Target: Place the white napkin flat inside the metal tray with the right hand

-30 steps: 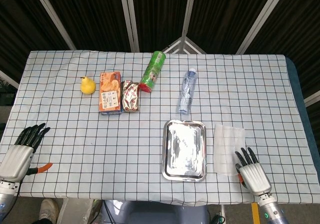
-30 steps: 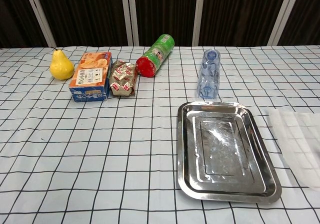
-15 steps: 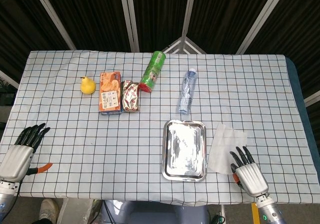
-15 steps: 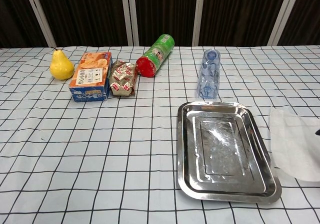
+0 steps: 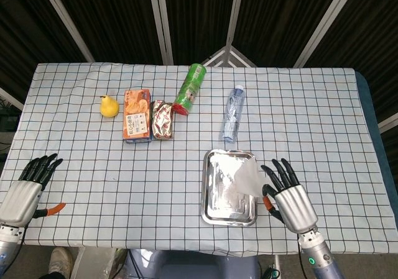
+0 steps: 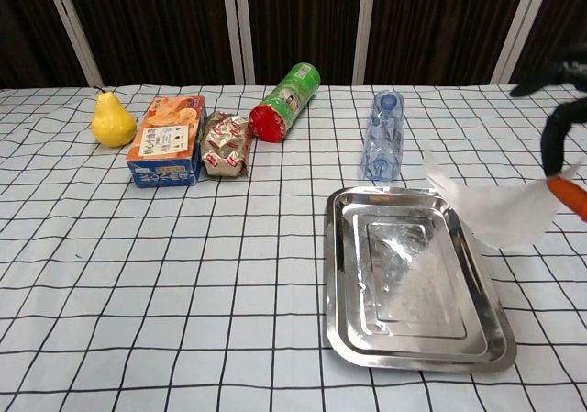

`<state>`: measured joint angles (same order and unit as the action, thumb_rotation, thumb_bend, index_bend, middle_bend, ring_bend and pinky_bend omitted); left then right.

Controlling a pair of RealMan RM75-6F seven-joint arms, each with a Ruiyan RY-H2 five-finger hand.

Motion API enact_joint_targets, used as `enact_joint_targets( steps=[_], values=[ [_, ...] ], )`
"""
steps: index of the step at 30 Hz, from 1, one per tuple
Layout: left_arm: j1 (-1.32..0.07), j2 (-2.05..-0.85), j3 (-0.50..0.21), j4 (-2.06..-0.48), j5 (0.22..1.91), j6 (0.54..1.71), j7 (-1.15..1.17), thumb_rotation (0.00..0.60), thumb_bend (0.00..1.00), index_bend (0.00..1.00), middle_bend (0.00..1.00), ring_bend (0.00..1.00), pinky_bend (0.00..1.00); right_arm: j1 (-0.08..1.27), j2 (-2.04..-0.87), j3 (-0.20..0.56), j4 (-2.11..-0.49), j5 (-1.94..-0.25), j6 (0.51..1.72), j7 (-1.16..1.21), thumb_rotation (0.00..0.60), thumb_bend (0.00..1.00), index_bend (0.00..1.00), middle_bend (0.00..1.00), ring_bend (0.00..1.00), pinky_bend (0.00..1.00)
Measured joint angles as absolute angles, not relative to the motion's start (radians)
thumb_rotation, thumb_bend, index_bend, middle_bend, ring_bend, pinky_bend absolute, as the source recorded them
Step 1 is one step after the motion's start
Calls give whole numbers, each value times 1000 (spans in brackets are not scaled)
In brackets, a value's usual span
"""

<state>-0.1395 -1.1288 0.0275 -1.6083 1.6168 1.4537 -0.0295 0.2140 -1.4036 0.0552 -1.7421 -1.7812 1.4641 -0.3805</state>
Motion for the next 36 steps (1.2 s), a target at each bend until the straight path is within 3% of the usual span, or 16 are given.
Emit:
enact_joint_targets(
  steps=[4, 9, 20, 36],
  values=[
    [-141, -1129, 28, -1607, 1617, 1451, -32, 600, 0, 0, 0, 0, 0, 245, -1421, 92, -1839, -1749, 1424, -440, 600, 537, 625, 200, 0, 0],
    [-142, -1128, 29, -1606, 1618, 1448, -34, 600, 0, 0, 0, 0, 0, 255, -1463, 68, -1852, -1736, 1381, -494, 600, 536, 625, 200, 0, 0],
    [-143, -1127, 30, -1605, 1619, 1448, -39, 600, 0, 0, 0, 0, 0, 244, -1566, -23, -1681, -1739, 1340, -489, 600, 537, 625, 200, 0, 0],
    [-143, -1128, 30, -1606, 1620, 1450, -33, 600, 0, 0, 0, 0, 0, 225, -1546, -76, -1517, -1706, 1314, -408, 600, 537, 625, 199, 0, 0]
  ],
)
